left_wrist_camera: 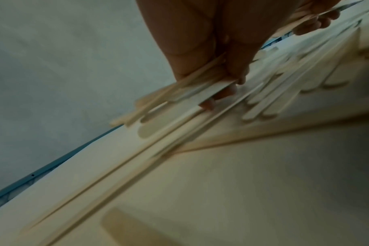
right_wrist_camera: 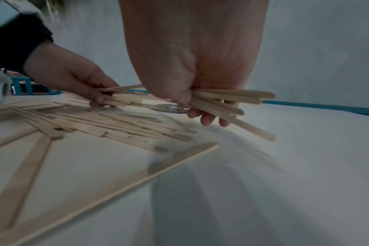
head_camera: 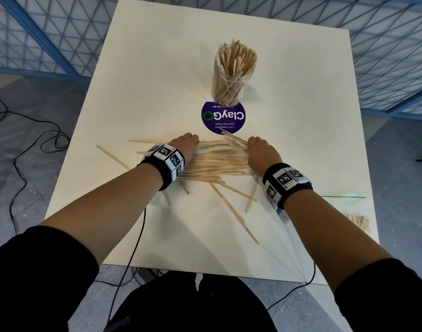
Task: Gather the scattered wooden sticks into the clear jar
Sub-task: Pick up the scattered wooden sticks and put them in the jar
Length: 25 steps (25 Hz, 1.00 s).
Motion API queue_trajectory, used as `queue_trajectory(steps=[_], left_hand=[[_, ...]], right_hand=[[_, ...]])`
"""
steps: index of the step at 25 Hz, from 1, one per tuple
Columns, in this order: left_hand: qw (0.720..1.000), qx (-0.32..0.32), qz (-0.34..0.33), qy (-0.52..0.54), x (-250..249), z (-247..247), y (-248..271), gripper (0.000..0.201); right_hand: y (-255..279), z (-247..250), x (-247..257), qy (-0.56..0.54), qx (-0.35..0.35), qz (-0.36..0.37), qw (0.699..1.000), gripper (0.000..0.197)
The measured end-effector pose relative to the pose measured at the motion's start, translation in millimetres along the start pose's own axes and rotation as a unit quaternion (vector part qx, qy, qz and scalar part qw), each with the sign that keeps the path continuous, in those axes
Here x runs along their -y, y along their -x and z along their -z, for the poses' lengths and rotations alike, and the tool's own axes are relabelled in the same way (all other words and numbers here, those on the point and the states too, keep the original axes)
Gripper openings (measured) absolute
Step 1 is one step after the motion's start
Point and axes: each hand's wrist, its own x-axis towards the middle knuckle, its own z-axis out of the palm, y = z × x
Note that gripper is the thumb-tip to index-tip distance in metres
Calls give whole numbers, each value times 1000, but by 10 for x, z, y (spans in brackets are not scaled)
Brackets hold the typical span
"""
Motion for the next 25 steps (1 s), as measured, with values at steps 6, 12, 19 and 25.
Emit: queue_trajectory(steps=[6,12,19,25], left_hand=[[988,-86,44,122,-107,172,70,24],[928,-139,103,330,-224,310,-14,21],[645,-94,133,746,-523,777,-98,35],[512,-162,81,840,-582,1178,-264,32]], right_hand=[[137,80,-102,-132,-31,-52,989,22],[265,125,-113,-194,-53,-63,978,26],[164,507,-124,-321,-142,-84,933,20],[-149,948,5,-459,-159,-41,873,12]])
